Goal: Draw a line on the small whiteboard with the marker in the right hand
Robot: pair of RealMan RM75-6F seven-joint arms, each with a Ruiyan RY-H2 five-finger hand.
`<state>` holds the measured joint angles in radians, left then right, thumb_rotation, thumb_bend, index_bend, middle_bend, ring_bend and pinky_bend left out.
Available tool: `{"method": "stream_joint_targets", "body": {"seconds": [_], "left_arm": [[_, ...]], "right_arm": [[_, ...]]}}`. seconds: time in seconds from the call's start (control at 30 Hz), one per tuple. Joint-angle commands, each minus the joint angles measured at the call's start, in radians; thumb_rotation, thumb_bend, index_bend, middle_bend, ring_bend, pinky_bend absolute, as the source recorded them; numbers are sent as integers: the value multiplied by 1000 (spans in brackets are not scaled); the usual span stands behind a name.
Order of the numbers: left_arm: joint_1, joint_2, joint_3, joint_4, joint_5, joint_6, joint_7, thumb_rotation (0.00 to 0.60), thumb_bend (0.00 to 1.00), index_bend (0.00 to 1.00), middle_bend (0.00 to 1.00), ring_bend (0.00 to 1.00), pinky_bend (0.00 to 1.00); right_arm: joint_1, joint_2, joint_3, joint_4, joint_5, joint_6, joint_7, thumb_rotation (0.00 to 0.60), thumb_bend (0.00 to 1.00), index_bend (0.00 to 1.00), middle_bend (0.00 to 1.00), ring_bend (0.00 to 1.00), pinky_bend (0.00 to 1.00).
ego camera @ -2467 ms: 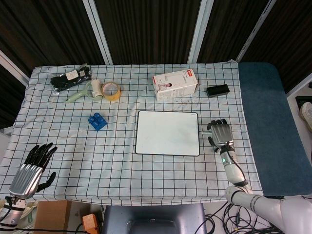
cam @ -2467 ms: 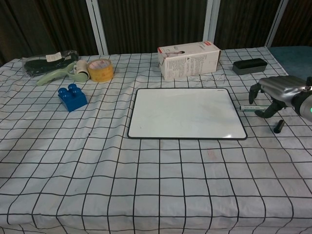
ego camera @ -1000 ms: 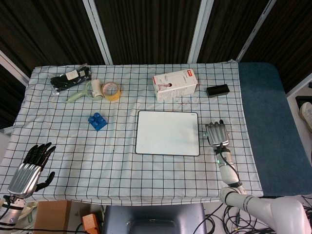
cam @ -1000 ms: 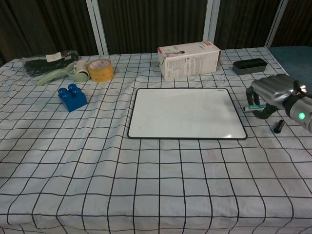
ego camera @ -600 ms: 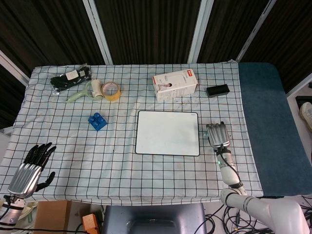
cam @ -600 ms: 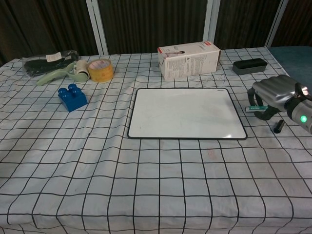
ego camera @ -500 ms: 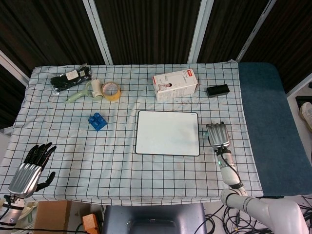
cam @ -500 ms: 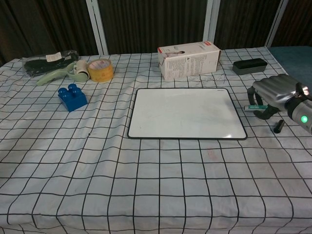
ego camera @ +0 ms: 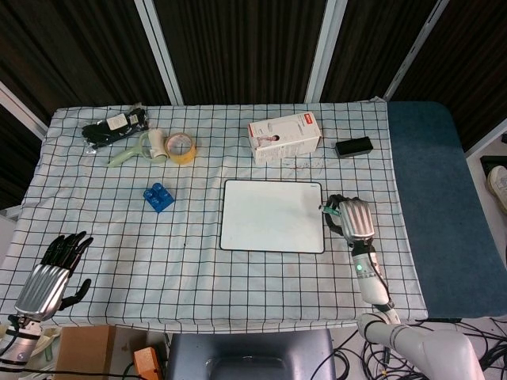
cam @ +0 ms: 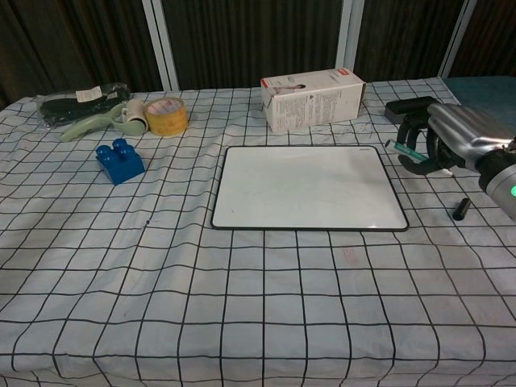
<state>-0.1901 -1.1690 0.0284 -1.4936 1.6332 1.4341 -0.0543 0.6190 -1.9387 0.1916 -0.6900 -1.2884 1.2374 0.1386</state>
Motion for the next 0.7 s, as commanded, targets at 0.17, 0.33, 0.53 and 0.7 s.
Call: {"method": "stream_joint_targets", "body": {"seconds": [0.17, 0.33, 0.53, 0.7], "left_arm": [[-3, 0, 0, -1, -4, -9, 0, 600, 411, 0, 0, 0, 24], [-5, 2, 1, -2, -5, -13, -3, 600, 412, 0, 0, 0, 23], [-7, 5, -1, -1, -14, -20, -12, 600, 412, 0, 0, 0, 24], [-8, 10, -6, 2, -25, -22, -25, 600, 412, 0, 0, 0, 23]], "right_arm": [[13, -88, 74, -2, -59, 60, 582, 600, 367, 966, 623, 612, 584], [46, -101, 117, -45, -28, -18, 642, 600, 367, 966, 623, 612, 580], [134, -143, 176, -14, -13, -81, 654, 600, 367, 966, 623, 612, 562], [202, -179, 207, 25, -5, -111, 606, 600, 366, 967, 623, 612, 562]]}}
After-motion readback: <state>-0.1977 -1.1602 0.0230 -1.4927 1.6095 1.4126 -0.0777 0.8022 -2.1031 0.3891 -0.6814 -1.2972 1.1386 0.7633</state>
